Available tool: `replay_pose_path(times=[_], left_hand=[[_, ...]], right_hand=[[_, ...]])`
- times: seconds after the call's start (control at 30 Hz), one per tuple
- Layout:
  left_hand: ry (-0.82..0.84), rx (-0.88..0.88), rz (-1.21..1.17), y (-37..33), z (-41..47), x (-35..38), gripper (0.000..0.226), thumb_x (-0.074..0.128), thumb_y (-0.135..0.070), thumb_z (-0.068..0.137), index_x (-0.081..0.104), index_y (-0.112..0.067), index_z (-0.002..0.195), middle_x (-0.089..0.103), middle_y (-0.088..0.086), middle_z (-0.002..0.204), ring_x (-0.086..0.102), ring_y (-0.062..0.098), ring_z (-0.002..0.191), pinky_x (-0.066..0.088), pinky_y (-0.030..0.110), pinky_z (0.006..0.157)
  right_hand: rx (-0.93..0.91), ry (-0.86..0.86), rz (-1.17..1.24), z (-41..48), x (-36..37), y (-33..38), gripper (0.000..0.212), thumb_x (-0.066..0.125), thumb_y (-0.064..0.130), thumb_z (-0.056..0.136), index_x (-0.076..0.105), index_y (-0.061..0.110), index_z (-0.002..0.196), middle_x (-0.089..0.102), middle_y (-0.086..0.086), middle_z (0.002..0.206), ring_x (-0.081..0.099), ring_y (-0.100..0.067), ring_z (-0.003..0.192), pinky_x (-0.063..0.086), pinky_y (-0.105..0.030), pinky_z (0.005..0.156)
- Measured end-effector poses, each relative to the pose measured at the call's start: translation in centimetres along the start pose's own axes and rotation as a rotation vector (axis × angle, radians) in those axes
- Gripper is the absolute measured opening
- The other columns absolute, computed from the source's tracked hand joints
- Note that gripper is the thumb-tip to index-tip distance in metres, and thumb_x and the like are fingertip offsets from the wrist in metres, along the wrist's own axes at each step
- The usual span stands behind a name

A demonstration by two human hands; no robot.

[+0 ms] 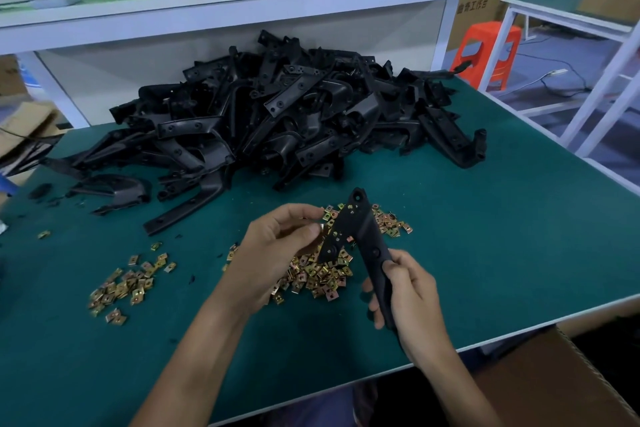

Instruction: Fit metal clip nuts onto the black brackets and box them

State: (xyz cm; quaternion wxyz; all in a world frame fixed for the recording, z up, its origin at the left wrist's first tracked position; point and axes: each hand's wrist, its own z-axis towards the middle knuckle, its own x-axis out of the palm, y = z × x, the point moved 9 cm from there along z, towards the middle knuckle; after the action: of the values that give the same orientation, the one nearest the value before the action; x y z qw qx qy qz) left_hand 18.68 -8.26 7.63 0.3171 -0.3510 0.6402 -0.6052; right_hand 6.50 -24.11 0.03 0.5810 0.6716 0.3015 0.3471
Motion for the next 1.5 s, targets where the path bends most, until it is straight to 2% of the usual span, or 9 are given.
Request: replay_pose_path(times=[0.23, 0.37, 0.5, 0.7, 0.93, 1.1, 1.27, 1.43, 1.5], left_hand=[[0.066, -0.044, 0.018, -0.2, -0.3, 0.6, 0.019, 0.070, -0.006, 0.092, 0.073, -0.020, 0.104, 0.077, 0.014, 0.096, 0.073, 0.022, 0.084, 0.056, 0.026, 0.074], [0.099, -0.068, 0.084, -0.6, -0.2, 0.1, 0.024, 0.071, -0.004, 0.090, 0.068, -0.016, 0.111, 0.076, 0.017, 0.094, 0.071, 0.023, 0.080, 0.058, 0.030, 0.074], [0.091, -0.101, 0.063, -0.5, -0.2, -0.6, 0.027, 0.070, 0.000, 0.090, 0.066, -0.012, 0.113, 0.075, 0.014, 0.087, 0.069, 0.021, 0.075, 0.058, 0.026, 0.068], [0.103, -0.126, -0.024, -0.3, -0.3, -0.3, 0.023, 0.064, 0.000, 0.093, 0.064, -0.009, 0.113, 0.074, 0.010, 0.084, 0.069, 0.019, 0.072, 0.057, 0.025, 0.064], [0.120, -0.125, 0.118, -0.6, -0.5, -0.3, 0.024, 0.068, 0.001, 0.091, 0.064, -0.010, 0.113, 0.074, 0.015, 0.089, 0.069, 0.020, 0.074, 0.057, 0.025, 0.066], [0.173, -0.162, 0.223, -0.6, -0.5, -0.8, 0.030, 0.073, -0.003, 0.088, 0.066, -0.015, 0.114, 0.074, 0.011, 0.083, 0.068, 0.017, 0.074, 0.057, 0.023, 0.070], [0.246, -0.182, 0.371, -0.7, -0.6, -0.7, 0.033, 0.076, -0.009, 0.088, 0.066, -0.025, 0.115, 0.077, 0.010, 0.087, 0.069, 0.014, 0.075, 0.057, 0.023, 0.075], [0.252, -0.169, 0.419, -0.4, -0.4, -0.6, 0.028, 0.075, -0.011, 0.089, 0.067, -0.020, 0.115, 0.078, 0.012, 0.090, 0.068, 0.019, 0.077, 0.056, 0.030, 0.075], [0.248, -0.183, 0.393, -0.2, -0.4, -0.6, 0.029, 0.076, -0.011, 0.089, 0.068, -0.019, 0.115, 0.078, 0.011, 0.089, 0.069, 0.018, 0.077, 0.056, 0.029, 0.073]], right_hand=[[-0.075, 0.021, -0.074, -0.2, 0.1, 0.7, 0.023, 0.049, 0.040, 0.096, 0.069, 0.032, 0.089, 0.065, -0.014, 0.063, 0.046, -0.022, 0.037, 0.040, -0.030, 0.039], [-0.146, 0.039, -0.152, -0.5, 0.3, 1.1, 0.022, 0.050, 0.036, 0.104, 0.069, 0.037, 0.094, 0.065, -0.011, 0.064, 0.048, -0.018, 0.036, 0.041, -0.028, 0.039], [-0.136, 0.058, -0.160, -0.4, 0.7, 1.0, 0.020, 0.049, 0.043, 0.098, 0.068, 0.038, 0.094, 0.065, -0.010, 0.063, 0.047, -0.019, 0.035, 0.040, -0.028, 0.038], [-0.137, 0.069, -0.146, -0.3, 0.5, 0.9, 0.024, 0.049, 0.032, 0.105, 0.068, 0.034, 0.091, 0.064, -0.013, 0.061, 0.045, -0.022, 0.034, 0.038, -0.027, 0.039], [-0.149, 0.078, -0.183, -0.4, 0.5, 1.1, 0.028, 0.048, 0.025, 0.109, 0.067, 0.035, 0.091, 0.065, -0.012, 0.063, 0.046, -0.021, 0.034, 0.039, -0.026, 0.039], [-0.160, 0.101, -0.268, -0.5, 0.9, 1.0, 0.023, 0.051, 0.027, 0.107, 0.066, 0.033, 0.090, 0.065, -0.005, 0.062, 0.047, -0.016, 0.035, 0.040, -0.025, 0.038], [-0.196, 0.113, -0.363, -0.8, 1.2, 1.1, 0.018, 0.053, 0.024, 0.105, 0.065, 0.027, 0.093, 0.066, -0.002, 0.064, 0.049, -0.010, 0.037, 0.040, -0.023, 0.037], [-0.199, 0.087, -0.381, -0.7, 1.0, 1.0, 0.015, 0.053, 0.025, 0.105, 0.065, 0.026, 0.095, 0.066, 0.000, 0.065, 0.050, -0.008, 0.038, 0.040, -0.021, 0.038], [-0.216, 0.083, -0.390, -0.8, 1.1, 1.0, 0.014, 0.054, 0.027, 0.105, 0.065, 0.029, 0.096, 0.066, 0.001, 0.066, 0.051, -0.007, 0.040, 0.040, -0.020, 0.038]])
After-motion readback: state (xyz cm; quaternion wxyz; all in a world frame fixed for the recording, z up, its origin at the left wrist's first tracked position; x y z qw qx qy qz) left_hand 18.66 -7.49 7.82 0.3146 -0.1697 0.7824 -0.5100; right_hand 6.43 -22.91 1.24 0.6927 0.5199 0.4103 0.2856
